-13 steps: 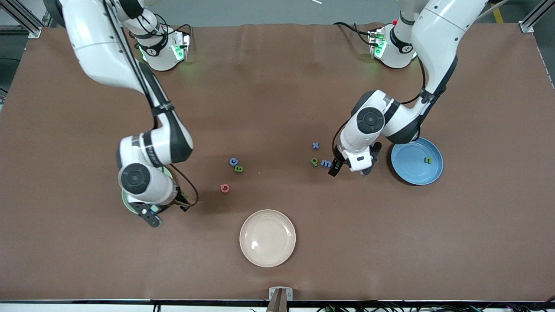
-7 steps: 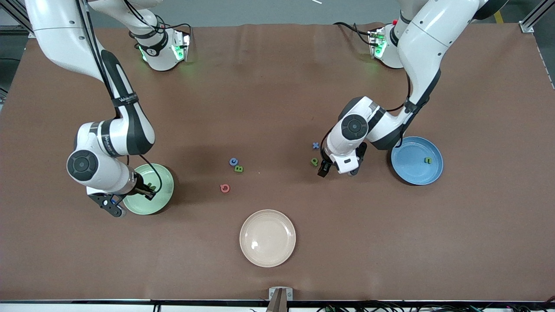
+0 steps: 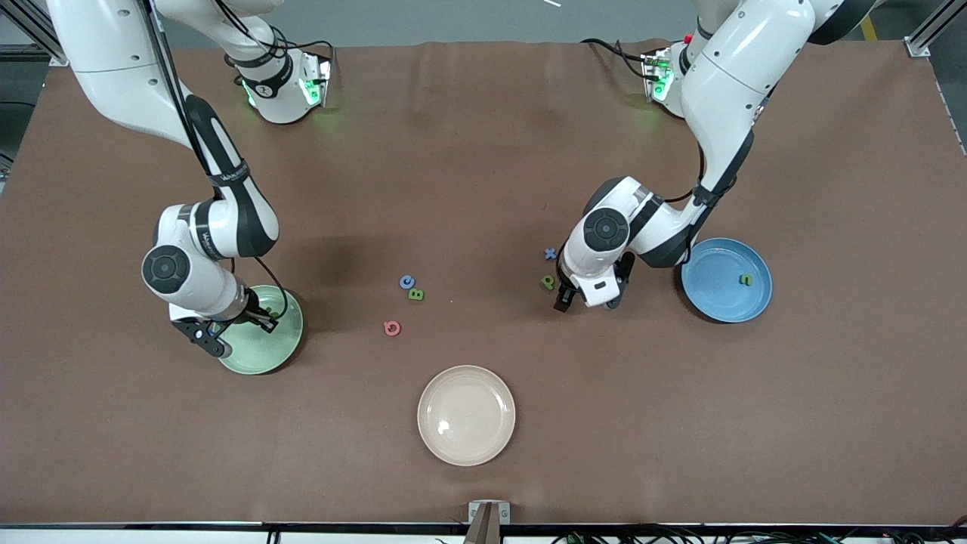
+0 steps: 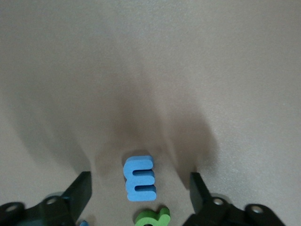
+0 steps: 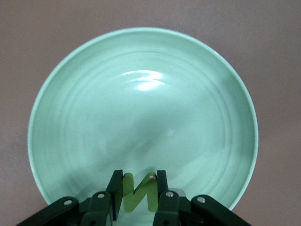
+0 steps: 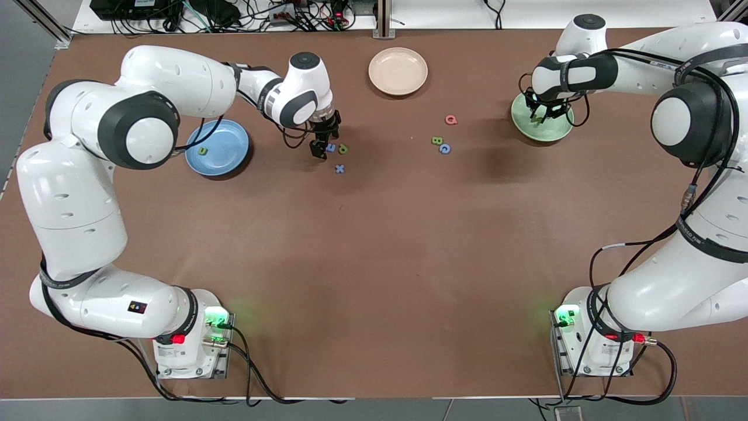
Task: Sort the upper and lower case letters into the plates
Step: 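Drop the N into the green plate while the left gripper grasps e, then place the blue e in the blue plate while the right gripper reaches Q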
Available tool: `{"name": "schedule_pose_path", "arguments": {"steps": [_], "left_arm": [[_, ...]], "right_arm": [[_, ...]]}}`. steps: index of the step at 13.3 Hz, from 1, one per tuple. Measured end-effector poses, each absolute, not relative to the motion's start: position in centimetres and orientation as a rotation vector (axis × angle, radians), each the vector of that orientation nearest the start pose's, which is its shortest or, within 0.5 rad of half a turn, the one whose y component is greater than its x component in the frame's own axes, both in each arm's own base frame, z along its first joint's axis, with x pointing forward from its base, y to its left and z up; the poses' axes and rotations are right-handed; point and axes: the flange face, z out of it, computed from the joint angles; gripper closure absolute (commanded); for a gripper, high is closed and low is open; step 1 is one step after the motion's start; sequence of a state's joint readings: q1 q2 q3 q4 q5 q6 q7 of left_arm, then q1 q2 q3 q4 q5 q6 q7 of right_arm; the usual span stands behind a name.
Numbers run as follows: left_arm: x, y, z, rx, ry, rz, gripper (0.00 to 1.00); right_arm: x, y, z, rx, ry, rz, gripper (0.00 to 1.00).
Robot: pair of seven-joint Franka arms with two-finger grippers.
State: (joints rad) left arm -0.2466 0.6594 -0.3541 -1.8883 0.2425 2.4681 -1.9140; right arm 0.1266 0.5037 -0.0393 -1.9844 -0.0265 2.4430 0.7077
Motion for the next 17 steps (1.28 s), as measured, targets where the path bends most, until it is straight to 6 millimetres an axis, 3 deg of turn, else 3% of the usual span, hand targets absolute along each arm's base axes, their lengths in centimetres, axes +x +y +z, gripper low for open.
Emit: {"name": "schedule_pose_path", "arguments": {"steps": [2,4,5,6,7,10,13,15,17], "left_arm": [[52.0,-35.1,16.9,-2.590,-1.765,0.103,0.36],[52.2,-35.3,17.2,-2.584,-1.782,0.097,0.49],[52.3,-35.3,17.3,-2.585,-1.786,0.094,0.53],[52.3,-35.3,17.3,-2.583,-1.787,0.094,0.57],[52.4,-35.3,17.4,-2.585,-1.788,0.091,0.62],[52.5,-35.4,17.5,-2.593,-1.778,0.078,0.77],[52.6,-35.5,17.6,-2.598,-1.773,0.070,0.88],[52.6,-35.4,17.7,-2.601,-1.764,0.059,0.89],[53.0,-34.7,18.3,-2.599,-1.723,0.027,0.90]], "right_arm": [[60.1,5.2,20.1,-3.056,0.932,0.059,0.94],[59.8,5.0,19.7,-3.058,0.936,0.073,0.84],[59.7,4.7,19.6,-3.058,0.939,0.079,0.66],[59.6,4.4,19.5,-3.063,0.927,0.086,0.14],[59.5,3.9,19.4,-3.073,0.897,0.095,0.00],[59.7,2.4,19.6,-3.079,0.868,0.097,0.00],[60.9,2.8,21.4,-3.075,0.865,0.086,0.00],[62.1,5.3,23.6,-3.056,0.920,0.093,0.00],[62.2,10.9,25.3,-3.022,1.006,0.064,0.00]]}}
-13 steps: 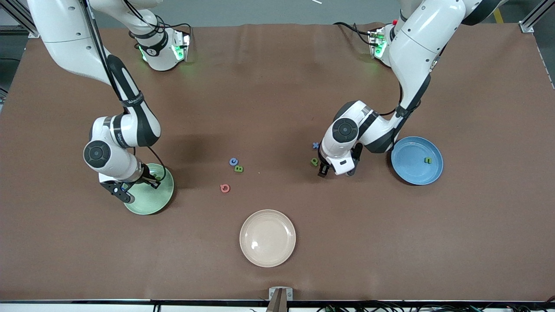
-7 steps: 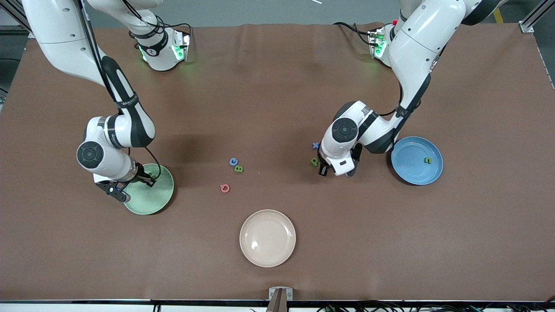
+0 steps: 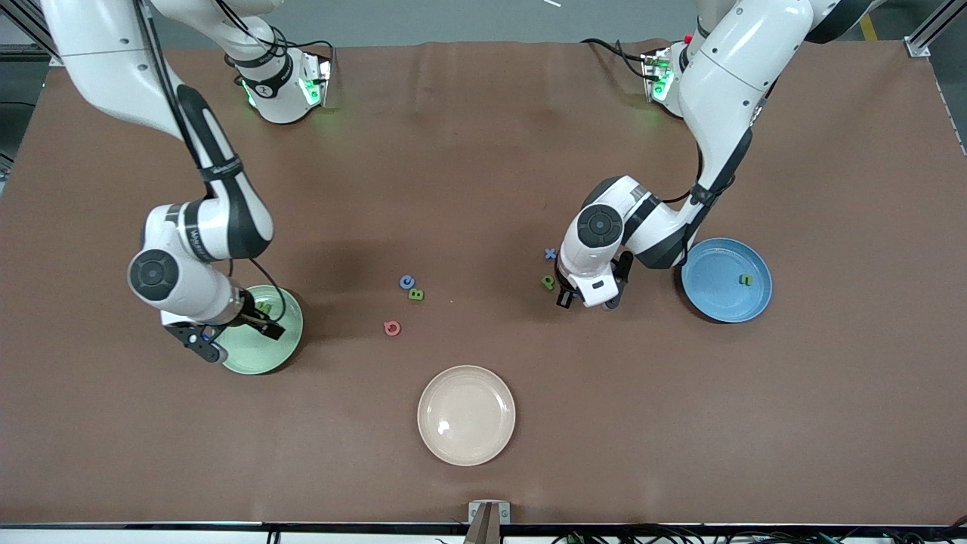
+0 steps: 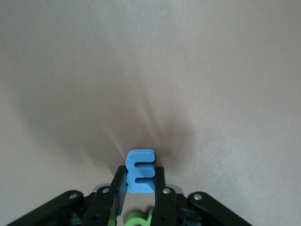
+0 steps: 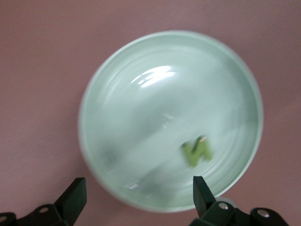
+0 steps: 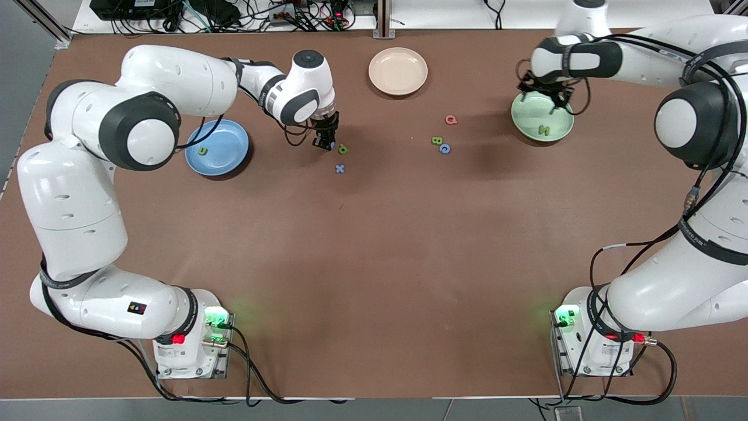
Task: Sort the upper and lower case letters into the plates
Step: 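Place the blue e in the blue plate while the right gripper reaches Q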
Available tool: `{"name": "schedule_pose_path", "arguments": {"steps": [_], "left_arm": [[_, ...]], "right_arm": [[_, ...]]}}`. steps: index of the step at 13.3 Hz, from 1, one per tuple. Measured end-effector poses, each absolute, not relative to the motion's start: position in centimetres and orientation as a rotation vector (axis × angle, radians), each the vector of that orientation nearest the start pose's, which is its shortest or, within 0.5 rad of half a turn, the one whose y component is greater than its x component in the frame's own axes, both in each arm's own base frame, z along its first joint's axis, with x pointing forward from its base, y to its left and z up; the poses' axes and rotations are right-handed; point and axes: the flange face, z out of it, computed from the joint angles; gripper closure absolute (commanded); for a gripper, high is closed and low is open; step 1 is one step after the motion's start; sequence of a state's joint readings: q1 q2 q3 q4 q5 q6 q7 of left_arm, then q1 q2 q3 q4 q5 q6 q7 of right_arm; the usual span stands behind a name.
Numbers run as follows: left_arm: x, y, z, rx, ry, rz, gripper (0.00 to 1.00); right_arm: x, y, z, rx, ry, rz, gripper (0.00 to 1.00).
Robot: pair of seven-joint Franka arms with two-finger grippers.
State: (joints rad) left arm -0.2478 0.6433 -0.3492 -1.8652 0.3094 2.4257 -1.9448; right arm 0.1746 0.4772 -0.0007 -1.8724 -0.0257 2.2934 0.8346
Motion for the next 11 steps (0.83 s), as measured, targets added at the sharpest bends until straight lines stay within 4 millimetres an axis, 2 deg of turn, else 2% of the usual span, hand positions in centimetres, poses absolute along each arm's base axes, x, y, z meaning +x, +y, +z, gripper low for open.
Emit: {"name": "schedule_pose_path", "arguments": {"steps": [3,5,7,8,11], "left_arm": [[54.0,-32.7,22.5,-2.678,-1.459,-0.006,0.89],[54.9,-30.4,26.0,-2.738,-1.327,-0.016,0.90],[55.1,-27.2,28.0,-2.796,-1.215,0.003,0.92],[54.9,-25.2,28.3,-2.832,-1.126,0.030,0.92],[53.2,-18.2,27.6,-2.920,-0.822,0.140,0.92]], "right_arm": [[60.4,20.0,25.7,-2.965,1.093,0.047,0.00],[59.0,24.5,25.2,-2.921,1.084,0.058,0.00],[58.3,26.7,24.3,-2.915,1.066,0.064,0.00],[58.2,27.3,23.8,-2.912,1.074,0.067,0.00],[58.1,29.6,22.7,-2.871,1.181,0.068,0.00]]}}
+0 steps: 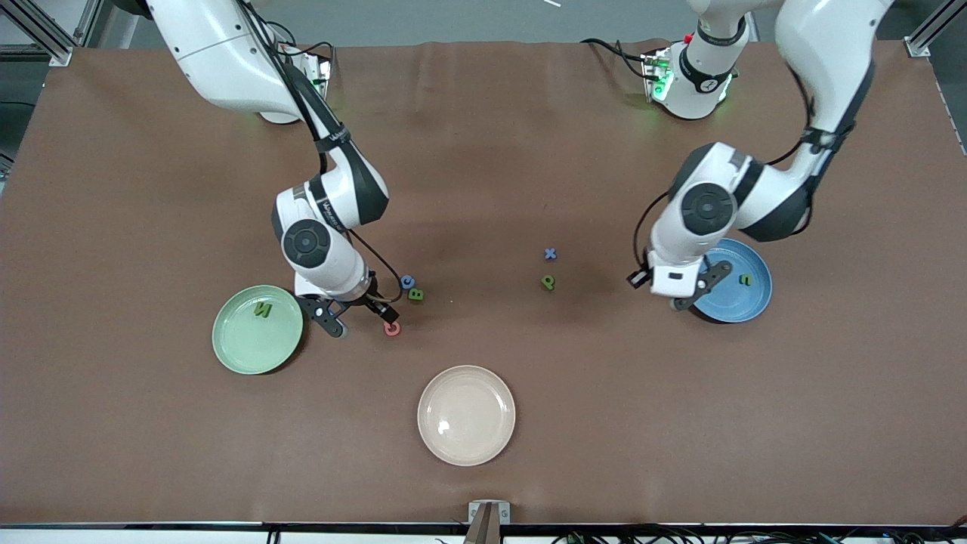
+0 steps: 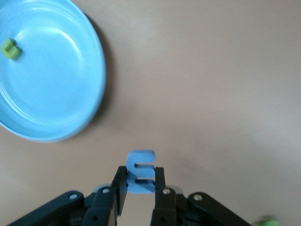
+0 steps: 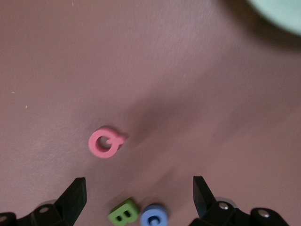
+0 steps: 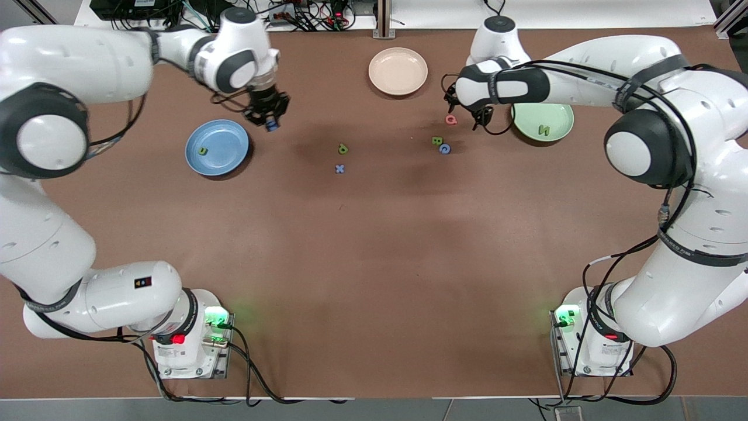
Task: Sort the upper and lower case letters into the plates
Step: 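Place the blue e in the blue plate while the right gripper reaches Q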
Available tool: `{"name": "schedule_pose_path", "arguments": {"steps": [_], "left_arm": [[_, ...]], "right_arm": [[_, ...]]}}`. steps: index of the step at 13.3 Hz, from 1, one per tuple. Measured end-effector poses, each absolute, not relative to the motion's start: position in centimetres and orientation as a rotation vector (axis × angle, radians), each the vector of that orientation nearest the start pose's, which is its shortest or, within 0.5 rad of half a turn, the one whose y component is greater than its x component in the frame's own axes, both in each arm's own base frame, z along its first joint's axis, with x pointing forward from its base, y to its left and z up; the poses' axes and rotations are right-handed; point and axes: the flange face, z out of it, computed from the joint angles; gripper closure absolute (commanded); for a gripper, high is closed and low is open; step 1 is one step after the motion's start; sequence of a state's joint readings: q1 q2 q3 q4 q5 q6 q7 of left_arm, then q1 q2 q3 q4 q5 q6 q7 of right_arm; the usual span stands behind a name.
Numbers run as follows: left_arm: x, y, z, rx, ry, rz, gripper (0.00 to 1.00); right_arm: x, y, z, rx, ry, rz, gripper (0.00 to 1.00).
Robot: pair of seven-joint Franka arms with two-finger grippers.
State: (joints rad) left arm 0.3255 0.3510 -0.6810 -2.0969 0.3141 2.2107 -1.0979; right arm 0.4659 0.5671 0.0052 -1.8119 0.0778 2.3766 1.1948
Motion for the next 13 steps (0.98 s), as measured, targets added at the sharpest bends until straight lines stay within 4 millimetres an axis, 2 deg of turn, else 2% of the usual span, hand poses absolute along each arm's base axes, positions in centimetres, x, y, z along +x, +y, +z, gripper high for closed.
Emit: {"name": "schedule_pose_path", "arguments": {"steps": [3,5,11,13], "left_arm": [[51.9,-11.3,26.3,-2.966,-0.623,0.196,0.92],[51.2,-8.2,25.1,-2.984,-0.497,0.174,0.92],[48.3,-1.7,21.2,-3.023,-0.222,0.079,0.92],[48.2,-0.6,20.6,-3.036,-0.164,0.050,0.91]], "right_arm": [[58.8,31.0,21.9,-2.831,1.265,0.062,0.03],[59.5,30.8,21.3,-2.821,1.292,0.055,0.03],[59.9,31.0,18.8,-2.767,1.441,0.070,0.10],[59.9,31.2,18.4,-2.751,1.477,0.072,0.12]]}}
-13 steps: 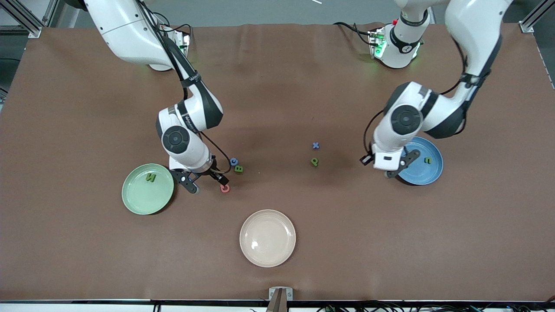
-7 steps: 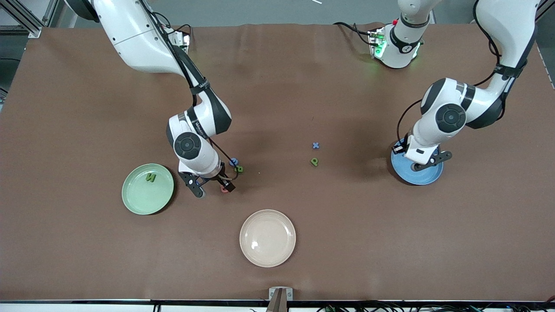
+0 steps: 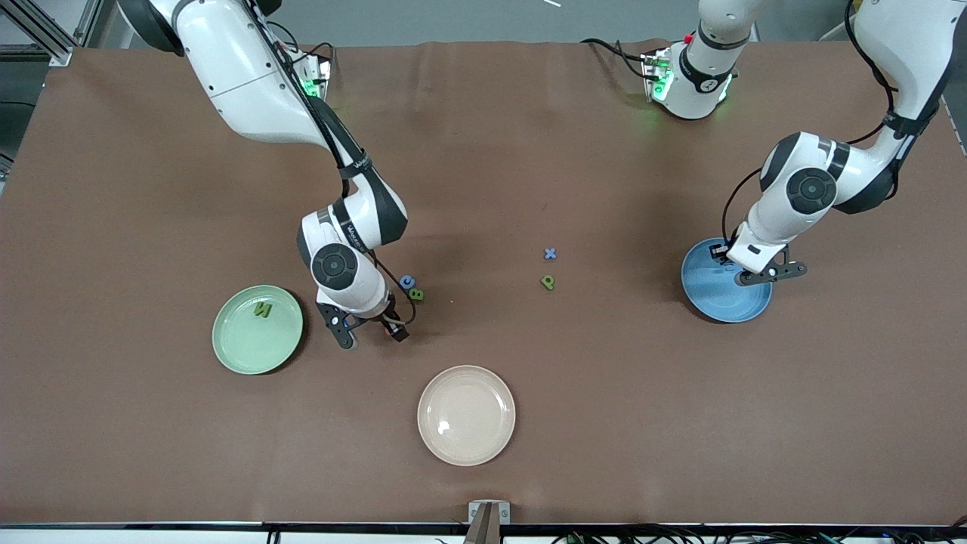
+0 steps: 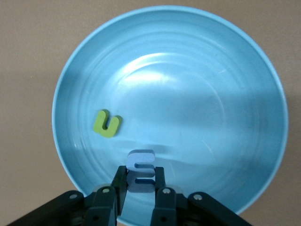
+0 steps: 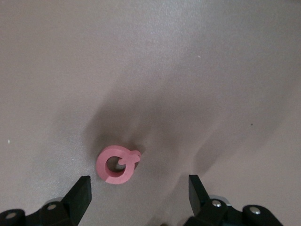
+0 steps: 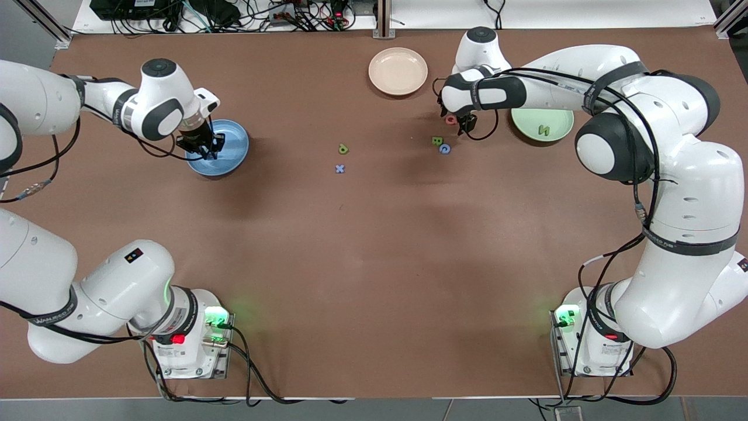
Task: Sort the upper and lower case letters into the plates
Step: 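Place the blue e in the blue plate while the right gripper reaches Q, then grasp the pink Q with the right gripper while the left gripper reaches d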
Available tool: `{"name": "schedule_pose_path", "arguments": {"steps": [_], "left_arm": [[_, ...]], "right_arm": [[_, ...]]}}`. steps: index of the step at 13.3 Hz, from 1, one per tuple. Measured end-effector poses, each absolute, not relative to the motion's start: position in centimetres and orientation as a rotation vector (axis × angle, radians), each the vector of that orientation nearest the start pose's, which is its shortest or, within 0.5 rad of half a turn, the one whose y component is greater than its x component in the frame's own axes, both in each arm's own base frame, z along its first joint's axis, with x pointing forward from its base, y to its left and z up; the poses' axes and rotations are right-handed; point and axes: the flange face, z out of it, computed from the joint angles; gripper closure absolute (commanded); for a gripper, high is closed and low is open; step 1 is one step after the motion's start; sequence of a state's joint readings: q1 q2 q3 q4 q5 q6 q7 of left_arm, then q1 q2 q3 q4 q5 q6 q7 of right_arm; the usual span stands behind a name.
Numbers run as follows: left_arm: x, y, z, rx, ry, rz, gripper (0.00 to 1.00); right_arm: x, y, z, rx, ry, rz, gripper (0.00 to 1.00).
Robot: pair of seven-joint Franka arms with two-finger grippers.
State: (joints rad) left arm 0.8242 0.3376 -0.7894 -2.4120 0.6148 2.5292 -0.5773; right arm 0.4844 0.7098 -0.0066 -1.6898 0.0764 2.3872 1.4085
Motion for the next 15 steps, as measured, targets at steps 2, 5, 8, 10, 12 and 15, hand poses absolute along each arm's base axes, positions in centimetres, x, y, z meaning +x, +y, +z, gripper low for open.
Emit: {"name": "schedule_pose_path", "arguments": {"steps": [2,5,8,10,12,15], "left_arm": [[48.1,-0.6,20.1,-3.048,-0.086,0.037,0.89],[47.8,0.2,19.3,-3.046,-0.024,0.029,0.87],[47.7,0.3,18.7,-3.062,-0.001,0.023,0.84],[47.7,0.2,18.6,-3.064,0.017,0.020,0.40],[47.8,0.2,18.6,-3.066,0.018,0.014,0.00],[48.8,-0.6,19.7,-3.068,0.037,-0.029,0.00]], "right_arm": [[60.4,31.1,18.3,-2.757,1.475,0.050,0.13],[61.5,31.3,17.5,-2.758,1.474,0.021,0.14],[61.9,31.5,17.2,-2.757,1.473,0.015,0.20],[62.2,31.3,17.3,-2.755,1.477,0.008,0.21],[62.6,30.6,17.4,-2.757,1.487,-0.014,0.22],[63.0,30.1,17.6,-2.778,1.474,-0.048,0.22]]}}
